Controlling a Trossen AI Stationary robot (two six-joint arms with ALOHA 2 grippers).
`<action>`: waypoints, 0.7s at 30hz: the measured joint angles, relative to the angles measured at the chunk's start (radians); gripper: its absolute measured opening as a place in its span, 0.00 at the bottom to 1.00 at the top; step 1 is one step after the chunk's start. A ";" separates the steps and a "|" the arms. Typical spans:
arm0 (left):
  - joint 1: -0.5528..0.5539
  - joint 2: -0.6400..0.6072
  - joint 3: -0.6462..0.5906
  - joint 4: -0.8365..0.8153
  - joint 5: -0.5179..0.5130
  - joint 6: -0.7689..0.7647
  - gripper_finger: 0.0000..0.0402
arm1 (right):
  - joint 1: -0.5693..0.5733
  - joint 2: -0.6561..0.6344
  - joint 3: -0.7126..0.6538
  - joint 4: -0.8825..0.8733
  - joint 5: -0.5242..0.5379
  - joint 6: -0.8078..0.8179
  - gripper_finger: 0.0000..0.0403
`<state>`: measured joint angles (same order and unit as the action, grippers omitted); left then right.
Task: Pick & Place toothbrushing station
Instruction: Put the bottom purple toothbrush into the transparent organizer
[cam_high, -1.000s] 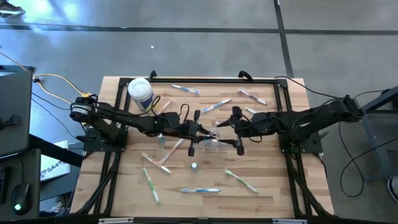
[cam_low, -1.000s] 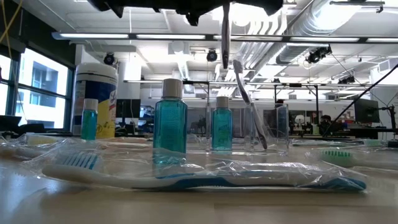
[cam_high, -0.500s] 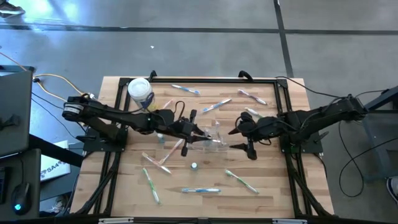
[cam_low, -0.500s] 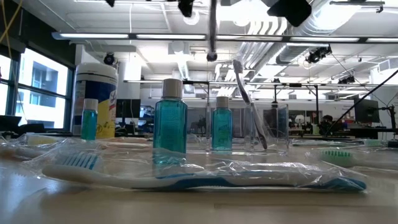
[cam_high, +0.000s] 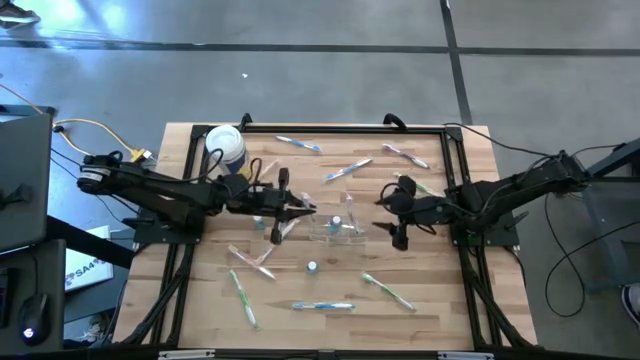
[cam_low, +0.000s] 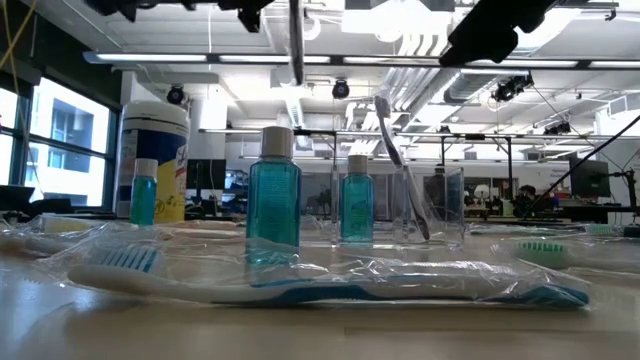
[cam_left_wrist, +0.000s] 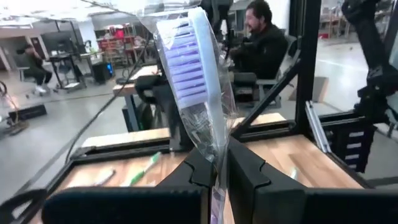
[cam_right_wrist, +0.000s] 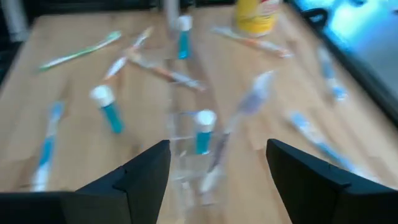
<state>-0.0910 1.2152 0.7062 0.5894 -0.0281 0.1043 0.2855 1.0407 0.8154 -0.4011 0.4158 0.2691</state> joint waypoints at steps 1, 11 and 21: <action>0.000 0.000 -0.015 0.010 -0.009 -0.005 0.04 | 0.000 -0.001 -0.003 -0.001 0.029 -0.001 0.64; 0.074 0.109 -0.080 0.216 0.022 -0.152 0.04 | -0.032 -0.001 -0.014 0.047 0.081 -0.006 0.64; 0.144 0.230 -0.080 0.280 0.087 -0.250 0.04 | -0.043 -0.001 -0.014 0.046 0.080 -0.005 0.64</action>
<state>0.0527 1.4451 0.6262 0.8690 0.0590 -0.1454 0.2420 1.0401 0.8009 -0.3550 0.4957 0.2639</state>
